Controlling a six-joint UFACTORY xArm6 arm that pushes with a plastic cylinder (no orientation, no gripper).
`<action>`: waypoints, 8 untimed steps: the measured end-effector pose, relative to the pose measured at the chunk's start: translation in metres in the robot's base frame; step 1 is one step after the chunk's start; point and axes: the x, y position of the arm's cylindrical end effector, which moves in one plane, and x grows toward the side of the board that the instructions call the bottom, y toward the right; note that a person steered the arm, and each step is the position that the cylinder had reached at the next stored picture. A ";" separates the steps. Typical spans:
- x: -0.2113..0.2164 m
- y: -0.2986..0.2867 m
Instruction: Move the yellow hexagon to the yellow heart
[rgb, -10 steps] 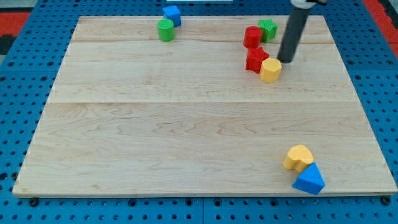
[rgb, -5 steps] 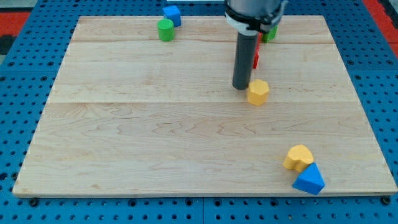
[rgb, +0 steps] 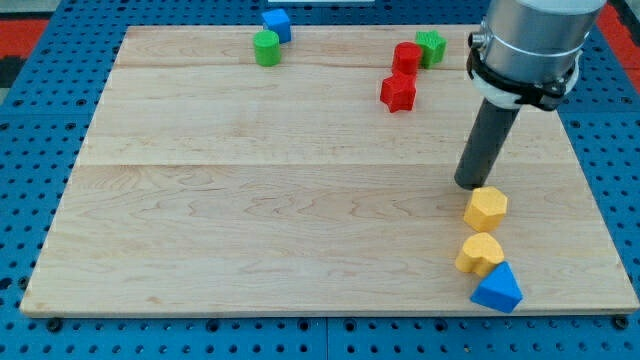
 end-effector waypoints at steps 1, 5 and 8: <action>-0.008 0.052; 0.027 0.006; 0.104 -0.082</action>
